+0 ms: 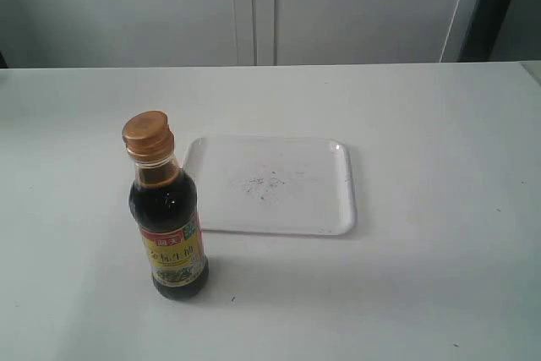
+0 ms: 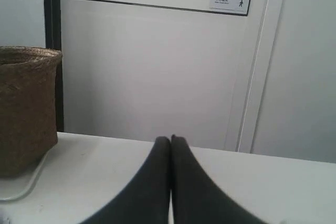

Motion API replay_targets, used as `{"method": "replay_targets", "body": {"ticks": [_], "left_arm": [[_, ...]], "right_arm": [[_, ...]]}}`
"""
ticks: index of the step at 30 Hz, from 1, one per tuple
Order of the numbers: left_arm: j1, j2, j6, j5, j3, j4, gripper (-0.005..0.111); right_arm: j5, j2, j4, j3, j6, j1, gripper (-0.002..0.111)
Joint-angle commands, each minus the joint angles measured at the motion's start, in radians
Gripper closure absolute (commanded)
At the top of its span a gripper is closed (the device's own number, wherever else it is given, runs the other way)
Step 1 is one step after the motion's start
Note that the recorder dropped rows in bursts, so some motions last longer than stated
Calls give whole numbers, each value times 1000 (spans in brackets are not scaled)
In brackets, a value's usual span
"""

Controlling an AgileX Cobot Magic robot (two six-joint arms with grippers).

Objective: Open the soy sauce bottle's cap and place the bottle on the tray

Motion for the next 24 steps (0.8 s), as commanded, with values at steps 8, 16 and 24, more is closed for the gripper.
{"method": "replay_targets", "body": {"ticks": [8,16,24], "left_arm": [[-3,267,-254,-102,-103,309,107],[-3,446,-590,-259,-163,697,107],[-3,559,-819,-295,-209,1000,107]], "right_arm": [[-3,-7,1,6,5,0,108],[-3,-7,1,6,5,0,108],[-3,-7,1,6,5,0,108]]}}
